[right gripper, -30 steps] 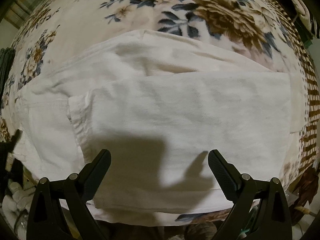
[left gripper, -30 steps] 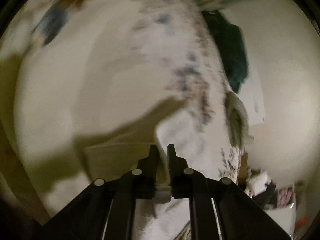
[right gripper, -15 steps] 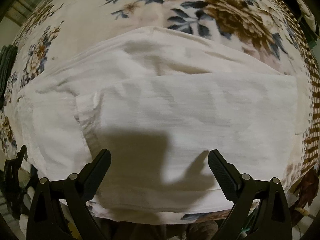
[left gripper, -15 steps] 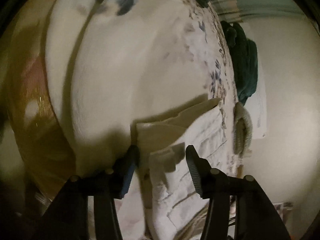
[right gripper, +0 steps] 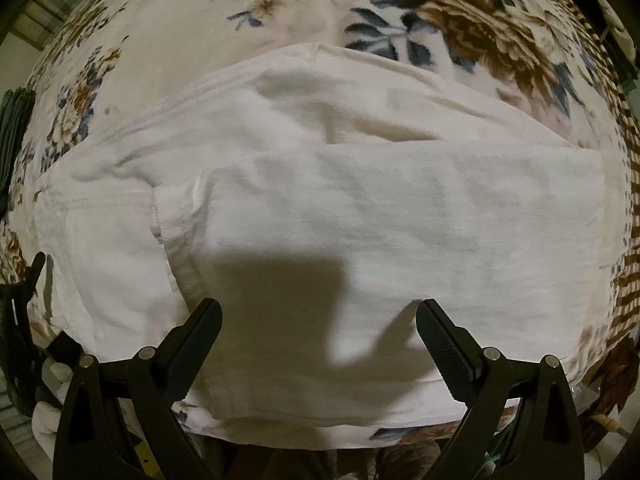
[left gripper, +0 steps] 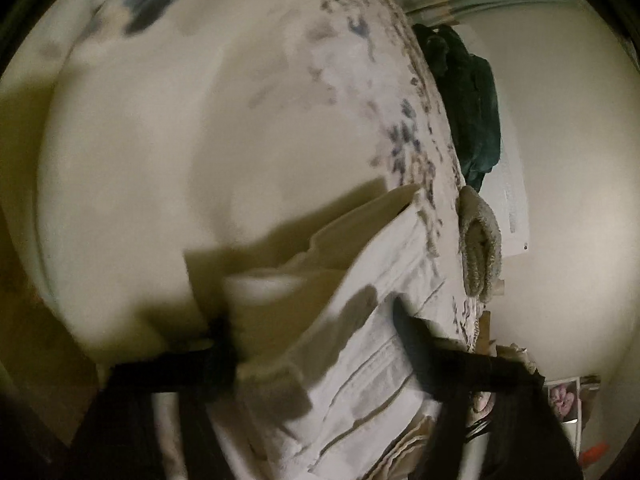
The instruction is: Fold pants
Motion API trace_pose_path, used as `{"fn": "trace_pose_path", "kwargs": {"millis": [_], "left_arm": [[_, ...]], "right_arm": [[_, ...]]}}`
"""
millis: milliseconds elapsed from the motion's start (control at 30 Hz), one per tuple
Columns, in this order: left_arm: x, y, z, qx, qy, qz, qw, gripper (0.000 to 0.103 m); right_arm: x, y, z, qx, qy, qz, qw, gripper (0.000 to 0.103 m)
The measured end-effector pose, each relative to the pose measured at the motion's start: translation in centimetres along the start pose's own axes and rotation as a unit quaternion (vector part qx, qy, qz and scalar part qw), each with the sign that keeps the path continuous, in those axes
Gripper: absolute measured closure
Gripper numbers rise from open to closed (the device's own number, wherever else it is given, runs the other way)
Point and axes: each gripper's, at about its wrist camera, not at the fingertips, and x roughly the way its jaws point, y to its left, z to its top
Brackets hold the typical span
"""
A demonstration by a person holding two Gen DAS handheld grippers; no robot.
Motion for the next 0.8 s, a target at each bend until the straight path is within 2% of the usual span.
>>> {"fn": "trace_pose_path", "kwargs": {"millis": [33, 167, 233, 300, 367, 400, 500, 667, 800], "left_arm": [[-0.2, -0.8, 0.0, 0.012, -0.005, -0.004, 0.9999, 0.084], [-0.3, -2.8, -0.1, 0.053, -0.01, -0.008, 0.9985, 0.084], [0.9, -1.9, 0.2, 0.042, 0.003, 0.005, 0.9991, 0.073], [2.1, -1.5, 0.7, 0.024, 0.014, 0.003, 0.9996, 0.074], [1.6, -3.1, 0.7, 0.056, 0.004, 0.002, 0.9984, 0.082], [1.1, -4.7, 0.3, 0.091, 0.0, 0.006, 0.9958, 0.086], [-0.7, -8.1, -1.3, 0.147, -0.009, 0.006, 0.9891, 0.088], [-3.2, -14.7, -4.4, 0.215, -0.009, -0.016, 0.9763, 0.089], [-3.8, -20.6, -9.6, 0.284, 0.021, -0.033, 0.9579, 0.089]], "right_arm": [[0.0, -0.1, 0.0, 0.0, -0.001, 0.0, 1.0, 0.004], [-0.1, -1.3, -0.1, -0.005, -0.006, -0.009, 1.0, 0.004], [0.0, -1.7, -0.1, -0.006, -0.009, -0.027, 1.0, 0.004], [0.0, -2.3, -0.2, -0.003, -0.018, -0.057, 0.998, 0.004], [-0.1, -2.9, -0.1, 0.0, -0.026, -0.079, 0.997, 0.004], [-0.1, -3.4, -0.1, 0.003, -0.03, -0.096, 0.995, 0.004], [-0.3, -5.1, 0.1, 0.017, -0.036, -0.117, 0.992, 0.004], [-1.5, -7.8, 0.0, 0.035, -0.046, -0.115, 0.992, 0.004], [-3.0, -11.0, -0.2, 0.054, -0.056, -0.097, 0.992, 0.004]]}}
